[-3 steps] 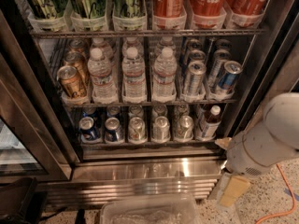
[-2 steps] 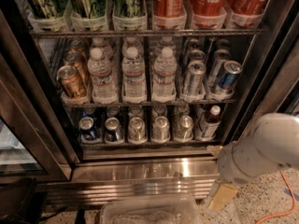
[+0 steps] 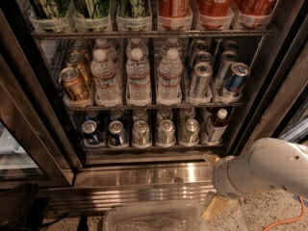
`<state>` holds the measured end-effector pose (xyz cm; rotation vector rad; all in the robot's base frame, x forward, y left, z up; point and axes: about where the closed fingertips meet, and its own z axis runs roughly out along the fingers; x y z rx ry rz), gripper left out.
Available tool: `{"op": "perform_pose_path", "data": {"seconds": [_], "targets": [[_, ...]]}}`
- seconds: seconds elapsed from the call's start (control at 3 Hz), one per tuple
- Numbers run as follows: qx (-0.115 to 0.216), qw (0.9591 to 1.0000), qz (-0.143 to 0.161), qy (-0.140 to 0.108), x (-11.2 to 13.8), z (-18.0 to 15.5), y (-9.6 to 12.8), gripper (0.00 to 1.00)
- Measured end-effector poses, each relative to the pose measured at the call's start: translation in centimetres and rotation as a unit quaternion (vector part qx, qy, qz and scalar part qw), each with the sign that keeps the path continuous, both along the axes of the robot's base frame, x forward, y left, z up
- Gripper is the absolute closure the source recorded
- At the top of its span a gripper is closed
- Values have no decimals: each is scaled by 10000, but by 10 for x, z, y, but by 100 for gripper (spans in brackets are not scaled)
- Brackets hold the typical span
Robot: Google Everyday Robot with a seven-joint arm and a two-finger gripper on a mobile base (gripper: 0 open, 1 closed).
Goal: Pick 7up can from bottom shelf of fridge
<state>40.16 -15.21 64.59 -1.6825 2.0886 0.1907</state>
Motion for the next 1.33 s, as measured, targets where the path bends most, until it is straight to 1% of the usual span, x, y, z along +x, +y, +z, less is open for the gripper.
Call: {"op": "perform_pose_path", "data": {"seconds": [0.33,0.67,1.0,1.33], "targets": [[22,10000,-19,-11,0,-2,1,0],[210,9995,-141,-211,9,-10,6,0],[772,9937,-401,-711,27,-19,26,0],[1290,9839,-605,-1081,37,-24,50,0]]}}
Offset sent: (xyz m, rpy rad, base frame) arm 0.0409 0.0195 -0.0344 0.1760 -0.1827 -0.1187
